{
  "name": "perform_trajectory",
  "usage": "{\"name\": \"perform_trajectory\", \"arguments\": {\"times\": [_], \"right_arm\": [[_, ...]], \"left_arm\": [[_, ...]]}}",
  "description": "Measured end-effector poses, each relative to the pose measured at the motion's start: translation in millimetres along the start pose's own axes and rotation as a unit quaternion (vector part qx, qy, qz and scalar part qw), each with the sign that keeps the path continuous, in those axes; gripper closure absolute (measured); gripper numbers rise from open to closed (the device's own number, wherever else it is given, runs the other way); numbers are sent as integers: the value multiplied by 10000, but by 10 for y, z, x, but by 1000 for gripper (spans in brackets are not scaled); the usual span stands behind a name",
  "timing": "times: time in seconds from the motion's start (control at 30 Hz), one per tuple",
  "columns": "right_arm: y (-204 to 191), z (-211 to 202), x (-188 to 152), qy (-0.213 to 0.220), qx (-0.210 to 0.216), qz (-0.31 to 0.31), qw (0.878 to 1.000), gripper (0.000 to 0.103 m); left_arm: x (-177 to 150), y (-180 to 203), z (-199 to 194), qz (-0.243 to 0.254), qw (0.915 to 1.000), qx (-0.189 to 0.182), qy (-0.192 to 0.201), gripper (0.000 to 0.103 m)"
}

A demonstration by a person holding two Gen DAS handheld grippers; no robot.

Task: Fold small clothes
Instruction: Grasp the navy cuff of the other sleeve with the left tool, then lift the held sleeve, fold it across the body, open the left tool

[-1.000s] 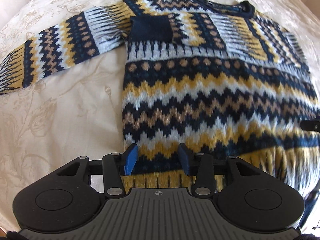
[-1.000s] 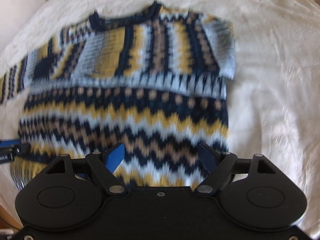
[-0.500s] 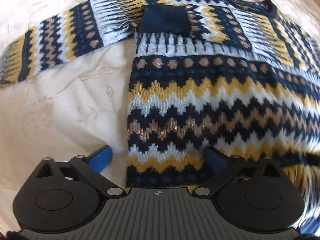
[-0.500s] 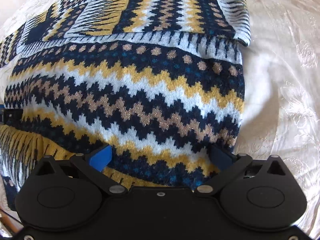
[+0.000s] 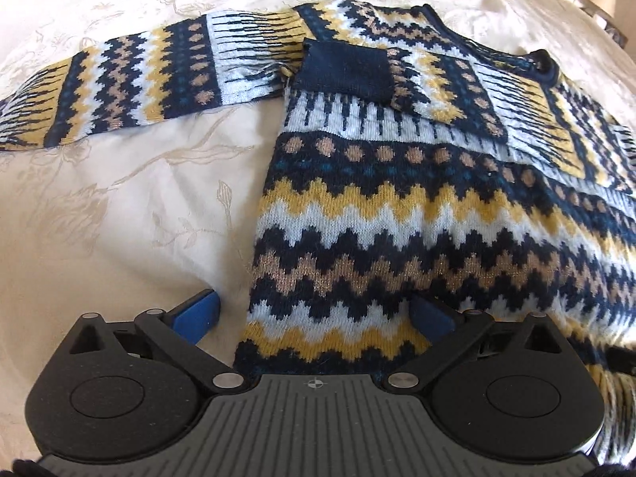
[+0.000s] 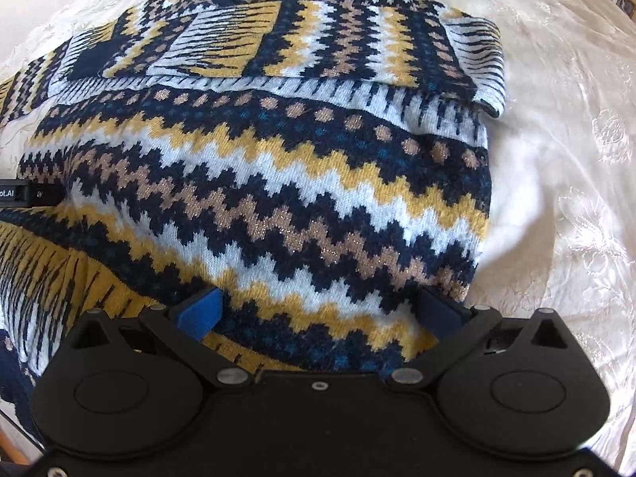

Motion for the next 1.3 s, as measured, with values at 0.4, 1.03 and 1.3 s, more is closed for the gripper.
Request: {"name": "perform_trajectory", "arguments": {"times": [0.4, 1.03, 1.3], "right_arm": [[-160, -295, 326, 417, -368, 615, 9966, 1], [-1172, -305, 971, 1067, 429, 714, 9908, 2], [-1264, -232, 972, 807, 498, 555, 9939, 2]], "left_arm": [[384, -1287, -292, -1353, 9907, -114, 28, 18], [1018, -3371, 329, -3358, 9397, 642, -50, 30], [1138, -3375, 199, -3590, 9315, 403, 434, 95]]}}
Point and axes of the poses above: each gripper's, at about its wrist camera, not at the fingertips, and z roughly the way its jaws point, y to its right, x to its top, the point moved 4 cm from there along z, roughly the way its jaws point, and after that the axes turned 14 degrees about x, right-handed, at the moved point
